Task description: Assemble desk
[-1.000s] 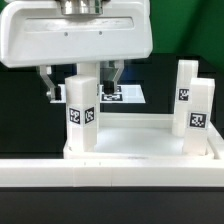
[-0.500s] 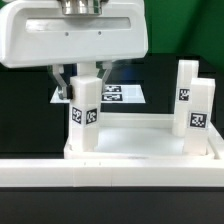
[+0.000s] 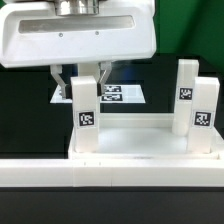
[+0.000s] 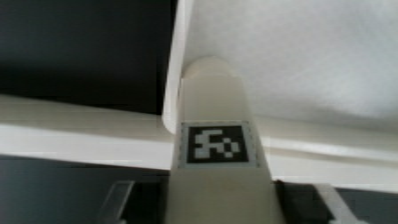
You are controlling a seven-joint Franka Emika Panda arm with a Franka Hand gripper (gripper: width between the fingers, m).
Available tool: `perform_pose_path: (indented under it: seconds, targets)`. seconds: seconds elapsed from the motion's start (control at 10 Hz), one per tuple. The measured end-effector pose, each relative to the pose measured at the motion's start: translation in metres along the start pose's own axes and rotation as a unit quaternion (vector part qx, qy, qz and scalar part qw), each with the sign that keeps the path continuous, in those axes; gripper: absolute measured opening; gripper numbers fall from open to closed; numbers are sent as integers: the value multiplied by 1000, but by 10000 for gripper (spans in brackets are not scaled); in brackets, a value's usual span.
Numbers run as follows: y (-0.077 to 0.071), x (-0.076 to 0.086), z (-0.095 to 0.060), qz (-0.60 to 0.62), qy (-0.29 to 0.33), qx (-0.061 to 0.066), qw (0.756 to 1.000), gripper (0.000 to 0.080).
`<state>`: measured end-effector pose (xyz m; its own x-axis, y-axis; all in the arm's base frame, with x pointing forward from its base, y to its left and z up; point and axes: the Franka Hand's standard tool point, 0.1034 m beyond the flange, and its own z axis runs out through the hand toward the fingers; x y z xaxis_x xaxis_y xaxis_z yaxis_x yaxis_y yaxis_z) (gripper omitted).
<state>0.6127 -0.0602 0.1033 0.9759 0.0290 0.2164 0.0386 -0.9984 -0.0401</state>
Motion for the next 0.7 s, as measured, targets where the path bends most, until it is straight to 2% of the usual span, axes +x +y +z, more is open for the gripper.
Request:
perform_pose_path:
  seconds: [0.2, 0.3, 0.7]
  targets:
    - [0, 0, 0, 90, 0, 0, 996, 291]
    - [-1, -1, 0, 165, 0, -1, 986, 291]
    - [-8, 0, 2, 363, 21, -18, 932, 295]
